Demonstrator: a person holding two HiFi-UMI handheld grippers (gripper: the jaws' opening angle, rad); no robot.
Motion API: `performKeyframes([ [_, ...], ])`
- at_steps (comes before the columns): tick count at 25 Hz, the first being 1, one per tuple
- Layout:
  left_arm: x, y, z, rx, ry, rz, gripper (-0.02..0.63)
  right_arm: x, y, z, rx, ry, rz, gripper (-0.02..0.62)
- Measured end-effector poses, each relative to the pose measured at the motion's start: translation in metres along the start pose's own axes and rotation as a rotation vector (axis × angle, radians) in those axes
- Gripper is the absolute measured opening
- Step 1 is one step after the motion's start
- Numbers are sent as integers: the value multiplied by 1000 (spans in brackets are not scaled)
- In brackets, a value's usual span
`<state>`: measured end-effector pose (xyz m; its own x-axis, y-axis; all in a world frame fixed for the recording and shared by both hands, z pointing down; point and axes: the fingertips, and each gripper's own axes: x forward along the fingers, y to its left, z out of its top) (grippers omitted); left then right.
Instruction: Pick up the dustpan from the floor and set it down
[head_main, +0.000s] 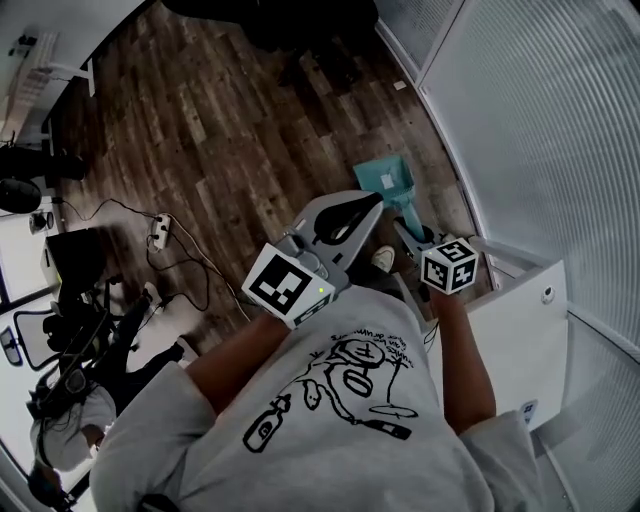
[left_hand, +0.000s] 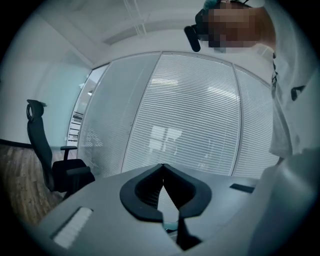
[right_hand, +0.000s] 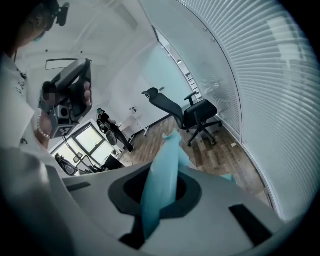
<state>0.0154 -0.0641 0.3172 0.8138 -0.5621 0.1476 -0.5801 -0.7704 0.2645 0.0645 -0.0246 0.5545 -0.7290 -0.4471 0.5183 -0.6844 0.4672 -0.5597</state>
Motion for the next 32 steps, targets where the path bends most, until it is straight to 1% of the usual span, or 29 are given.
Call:
performKeyframes([
  [10, 1, -8, 14, 26, -32, 2, 2, -39, 28, 45, -23, -65, 1, 9],
  [17, 4, -10, 27, 45, -32, -17, 2, -63, 51, 73, -42, -97, -3, 9],
  [26, 3, -8, 36, 63, -40, -28, 2, -93, 82, 95, -54, -152, -9, 9],
  [32, 5, -4, 38, 63, -38, -28, 2, -104, 89, 107, -53, -179, -14, 9],
])
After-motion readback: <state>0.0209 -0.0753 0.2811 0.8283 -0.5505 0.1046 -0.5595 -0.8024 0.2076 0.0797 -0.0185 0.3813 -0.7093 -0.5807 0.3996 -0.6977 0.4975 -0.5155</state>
